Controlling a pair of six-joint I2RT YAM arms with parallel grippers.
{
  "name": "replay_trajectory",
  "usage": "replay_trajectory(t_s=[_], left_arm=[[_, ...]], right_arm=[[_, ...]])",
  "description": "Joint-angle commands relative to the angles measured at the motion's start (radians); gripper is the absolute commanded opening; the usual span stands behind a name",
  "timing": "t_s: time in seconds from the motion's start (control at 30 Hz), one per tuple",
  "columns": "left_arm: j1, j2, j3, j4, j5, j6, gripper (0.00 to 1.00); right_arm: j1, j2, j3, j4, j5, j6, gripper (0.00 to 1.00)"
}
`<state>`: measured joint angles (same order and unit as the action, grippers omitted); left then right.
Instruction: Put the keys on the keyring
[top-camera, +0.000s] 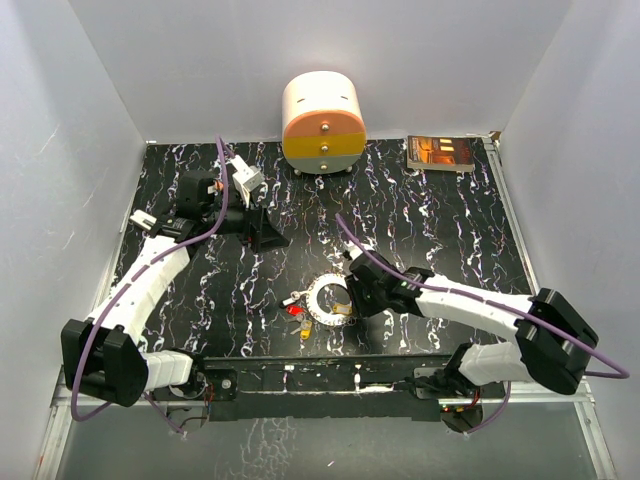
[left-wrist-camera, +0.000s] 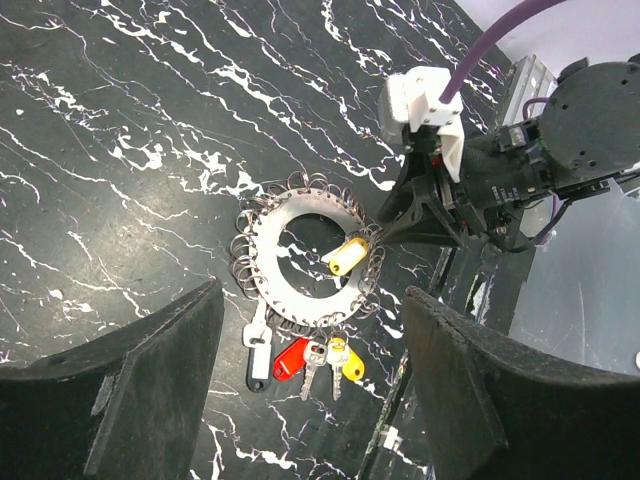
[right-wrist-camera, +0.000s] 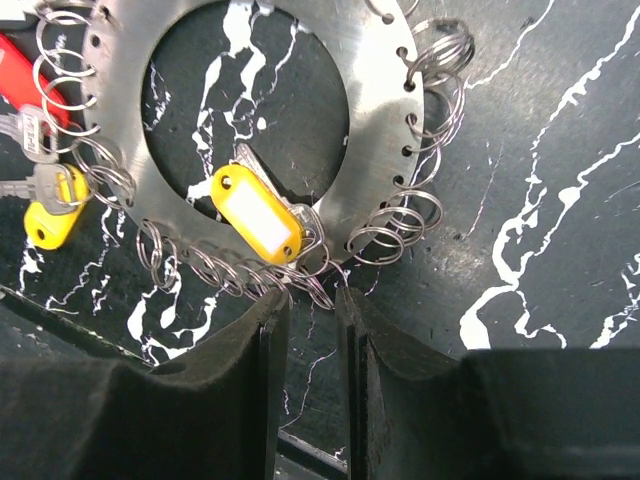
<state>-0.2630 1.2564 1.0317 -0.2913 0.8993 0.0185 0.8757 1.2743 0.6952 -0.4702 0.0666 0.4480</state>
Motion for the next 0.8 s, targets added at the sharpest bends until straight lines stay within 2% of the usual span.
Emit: replay_trajectory(t_s=[0.0,0.23,0.33,0.4,0.57,0.77], left_arm=[[0.005,-0.024,-0.002,0.006,0.023,0.01,0.7],[0.007,-0.025,-0.005,0.007,0.025,0.01,0.7],[0.008,-0.025,-0.005,0.007,0.026,0.012,0.7],[0.01,-0.027,-0.006,0.006,0.027,0.011,0.7],[0.012,-0.029,-0.005,0.008,0.032,0.01,0.7],[0.012,-0.031,-0.004,0.008,0.043,0.007,0.71]], right_arm=[[-0.004,0.028,-0.023,0.087,-0.026,0.003,0.31],[-0.019,0.039,-0.022,0.096,-0.015,-0.001,0.3],[-0.026,0.041,-0.021,0.101,-0.015,-0.007,0.15],[-0.025,0.036,-0.022,0.103,-0.011,-0.009,0.09],[-0.025,-0.019,-0.025,0.108,0.006,-0.022,0.08],[-0.024,-0.158,-0.01,0.12,0.006,-0.062,0.08]])
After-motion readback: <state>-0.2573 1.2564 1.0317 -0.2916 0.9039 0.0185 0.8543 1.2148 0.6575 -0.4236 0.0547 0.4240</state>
